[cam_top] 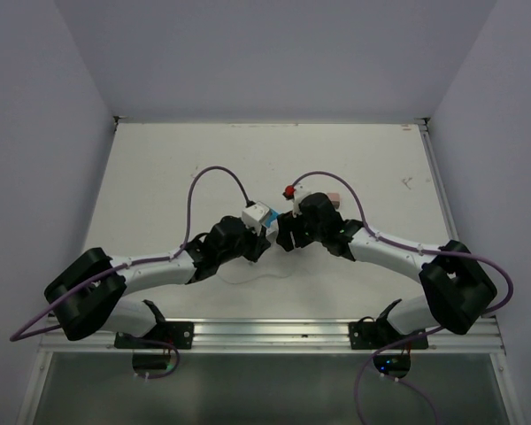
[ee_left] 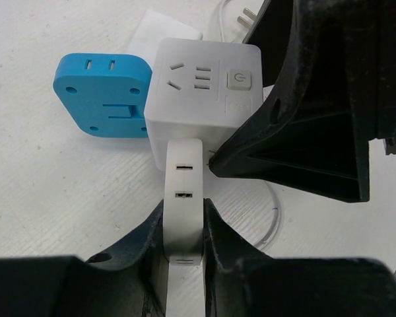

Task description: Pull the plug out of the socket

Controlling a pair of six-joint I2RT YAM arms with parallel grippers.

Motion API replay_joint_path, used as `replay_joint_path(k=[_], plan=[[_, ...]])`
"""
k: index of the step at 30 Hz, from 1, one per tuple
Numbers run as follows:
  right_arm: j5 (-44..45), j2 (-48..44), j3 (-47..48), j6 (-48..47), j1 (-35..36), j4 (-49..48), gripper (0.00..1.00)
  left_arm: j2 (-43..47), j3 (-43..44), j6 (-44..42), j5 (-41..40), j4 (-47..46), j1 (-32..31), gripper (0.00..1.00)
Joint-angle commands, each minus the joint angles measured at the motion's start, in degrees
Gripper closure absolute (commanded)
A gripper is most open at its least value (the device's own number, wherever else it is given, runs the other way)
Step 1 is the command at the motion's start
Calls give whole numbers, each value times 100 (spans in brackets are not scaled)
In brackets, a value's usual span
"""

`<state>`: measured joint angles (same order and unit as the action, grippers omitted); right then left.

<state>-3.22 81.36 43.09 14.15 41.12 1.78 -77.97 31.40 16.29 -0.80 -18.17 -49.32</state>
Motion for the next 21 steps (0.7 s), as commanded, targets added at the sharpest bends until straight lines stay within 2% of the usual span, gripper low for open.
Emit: replay_joint_path(k=[1, 3, 11, 21], plan=[[-21, 37, -20, 132, -69, -512, 100, 98, 24, -100, -61, -345, -25, 94], [41, 46, -55, 140, -122, -521, 100, 186, -28, -83, -113, -318, -25, 100], [173, 160, -187, 105, -324, -469, 100, 599, -283, -47, -237, -266, -34, 100], [550, 424, -161, -35, -421, -266, 100, 1196, -521, -39, -333, 244, -34, 100]])
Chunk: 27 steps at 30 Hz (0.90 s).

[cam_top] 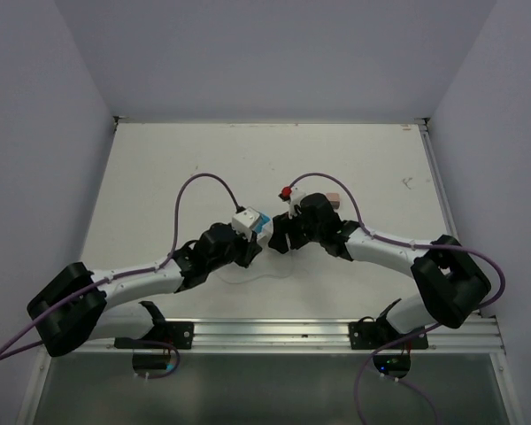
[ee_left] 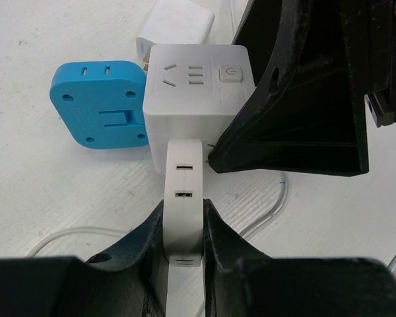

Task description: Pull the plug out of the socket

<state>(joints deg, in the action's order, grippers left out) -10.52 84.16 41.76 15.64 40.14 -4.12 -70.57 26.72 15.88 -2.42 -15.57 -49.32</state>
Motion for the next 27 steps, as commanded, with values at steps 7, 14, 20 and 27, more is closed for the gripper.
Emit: replay_joint_path(k=[7, 14, 20, 27], plan=[[1571, 223, -62, -237, -331, 350, 100, 676, -62, 205, -145, 177, -43, 100], [1466, 145, -89, -307, -340, 307, 100, 983, -96, 530, -373, 353, -60, 100], [1106, -242, -273, -517, -340, 166, 100, 869, -79, 1092, -612, 494, 360, 100], [684, -690, -554, -817, -340, -10, 100, 132, 254, 1532, 215, 318, 1583, 100]])
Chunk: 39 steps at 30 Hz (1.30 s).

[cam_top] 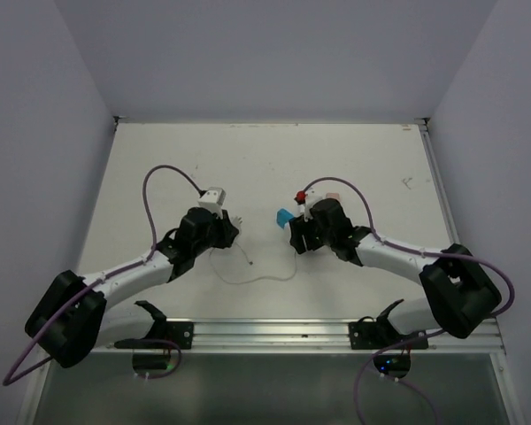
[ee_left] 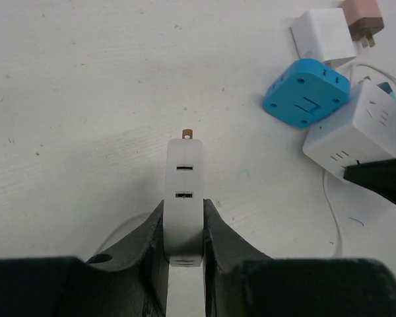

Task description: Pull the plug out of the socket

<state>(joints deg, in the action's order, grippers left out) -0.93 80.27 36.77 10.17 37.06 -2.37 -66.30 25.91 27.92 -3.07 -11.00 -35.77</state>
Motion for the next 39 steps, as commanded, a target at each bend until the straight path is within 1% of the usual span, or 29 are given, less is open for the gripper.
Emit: replay_joint_path(k=[1, 3, 5, 7, 9, 13, 14, 16, 17, 18, 19, 21, 22, 25, 26, 28, 31, 33, 34, 35, 36, 38, 39], plan=[[-337, -371, -82, -296, -32, -202, 100, -565, 397, 424, 446, -200, 420, 100], [-460, -433, -144, -341, -32, -220, 100, -830, 572, 530, 762, -296, 745, 100], [-566, -565, -188, -402, -32, -246, 100, -1217, 739, 661, 1078, -499, 939, 100], [-654, -679, -267, -437, -32, -238, 100, -1585, 932, 706, 1186, -508, 1141, 98], [-724, -837, -320, -507, -32, -229, 100, -1902, 1301, 697, 1230, -473, 1238, 92], [-847, -952, -338, -560, -41, -150, 100, -2429, 1601, 776, 1388, -429, 1414, 82], [-900, -952, -338, -578, -41, -141, 100, -2527, 1688, 794, 1449, -446, 1450, 75], [-1014, -960, -346, -596, -32, -141, 100, -2729, 1733, 802, 1607, -534, 1546, 69], [-1032, -969, -346, -578, -32, -149, 100, -2774, 1742, 785, 1669, -560, 1564, 62], [-1041, -995, -346, -578, -32, -150, 100, -2809, 1759, 759, 1695, -569, 1582, 58], [-1041, -996, -346, -578, -32, -123, 100, -2844, 1768, 698, 1713, -552, 1590, 50], [-1058, -1022, -329, -604, -32, -97, 100, -2844, 1751, 662, 1731, -526, 1626, 41], [-1067, -1013, -320, -604, -32, -79, 100, -2827, 1733, 636, 1731, -491, 1634, 35], [-1076, -1048, -311, -569, -32, -62, 100, -2678, 1681, 618, 1661, -420, 1687, 24], [-1076, -1048, -311, -569, -32, -53, 100, -2608, 1619, 627, 1600, -403, 1713, 19], [-1085, -1101, -294, -578, -32, -9, 100, -2345, 1505, 618, 1538, -315, 1766, 15], [-1146, -1145, -259, -595, -32, 52, 100, -1922, 1330, 452, 1476, -271, 1810, 14], [-1208, -1154, -232, -604, -32, 53, 100, -1729, 1224, 267, 1625, -314, 1810, 14], [-1251, -1163, -223, -604, -32, 61, 100, -1571, 1093, 31, 1704, -436, 1802, 13], [-1261, -1145, -206, -622, -32, 61, 100, -1509, 1039, -84, 2009, -507, 1801, 13], [-1269, -1145, -197, -639, -32, 70, 100, -1447, 978, -172, 2125, -551, 1793, 13], [-1261, -1128, -197, -666, -32, 61, 100, -1429, 846, -147, 2423, -657, 1767, 12], [-1269, -1128, -197, -666, -32, 61, 100, -1429, 819, -25, 2495, -666, 1723, 10]])
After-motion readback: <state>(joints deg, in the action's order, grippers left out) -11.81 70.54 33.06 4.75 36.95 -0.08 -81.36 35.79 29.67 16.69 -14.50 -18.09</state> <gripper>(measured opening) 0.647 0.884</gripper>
